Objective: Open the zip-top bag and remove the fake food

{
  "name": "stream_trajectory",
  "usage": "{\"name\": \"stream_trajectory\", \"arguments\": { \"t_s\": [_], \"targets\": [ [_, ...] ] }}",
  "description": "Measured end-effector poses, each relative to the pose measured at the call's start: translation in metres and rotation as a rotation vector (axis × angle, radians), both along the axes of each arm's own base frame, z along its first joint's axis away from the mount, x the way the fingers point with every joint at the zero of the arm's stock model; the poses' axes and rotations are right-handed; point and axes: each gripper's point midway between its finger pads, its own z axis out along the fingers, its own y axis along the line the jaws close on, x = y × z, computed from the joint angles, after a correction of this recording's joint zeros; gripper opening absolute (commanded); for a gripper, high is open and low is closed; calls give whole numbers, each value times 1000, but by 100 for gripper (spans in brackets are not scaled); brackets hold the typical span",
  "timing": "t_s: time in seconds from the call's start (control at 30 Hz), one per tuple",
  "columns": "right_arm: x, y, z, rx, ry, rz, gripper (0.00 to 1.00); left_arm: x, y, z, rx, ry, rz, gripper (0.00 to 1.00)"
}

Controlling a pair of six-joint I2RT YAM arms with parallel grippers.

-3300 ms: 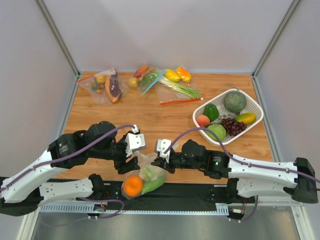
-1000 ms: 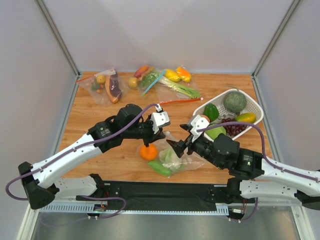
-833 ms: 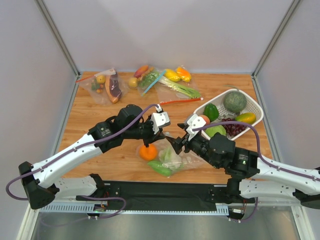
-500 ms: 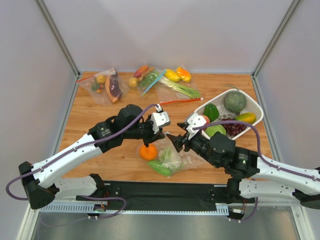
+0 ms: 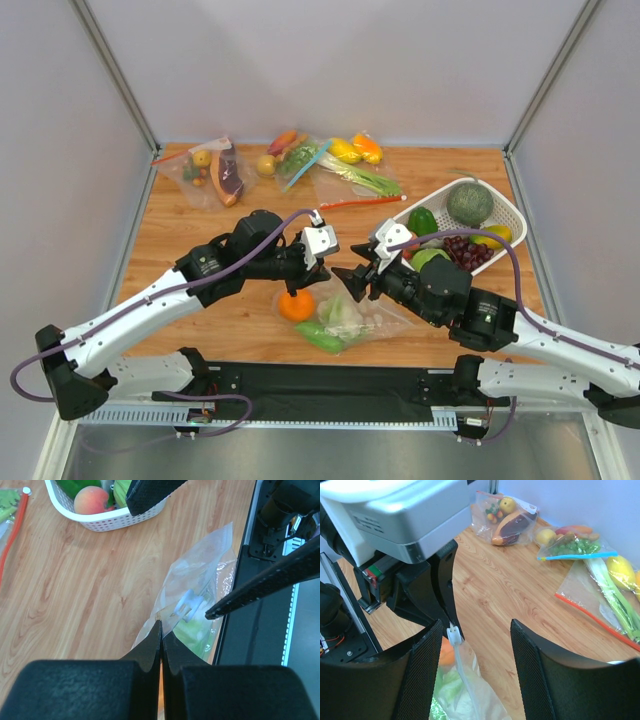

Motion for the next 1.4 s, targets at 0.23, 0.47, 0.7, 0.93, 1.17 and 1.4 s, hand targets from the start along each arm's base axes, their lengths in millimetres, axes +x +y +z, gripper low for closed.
{"name": "stream_trajectory", "arguments": {
  "t_s": [0.23,0.47,0.7,0.93,1.17,1.4],
  "targets": [
    [-6,8,-13,-27,42,49,57,-2,1,3,-11,-2,-3,0],
    [-10,13,-20,-41,63,72,42,-2,1,3,-11,-1,-2,0],
    [-9,13,-21,-45,65,71,9,-2,1,3,-11,-1,-2,0],
    [-9,12,-20,-44,64,70,1,-3,0,4,-13,1,-8,10],
    [-11,8,-19,-45,65,69,0,-19,-2,12,-61,16,-86,45],
    [-13,7,-20,-48,71,81,0,-32,-8,16,-97,43,-162,46]
  ]
}}
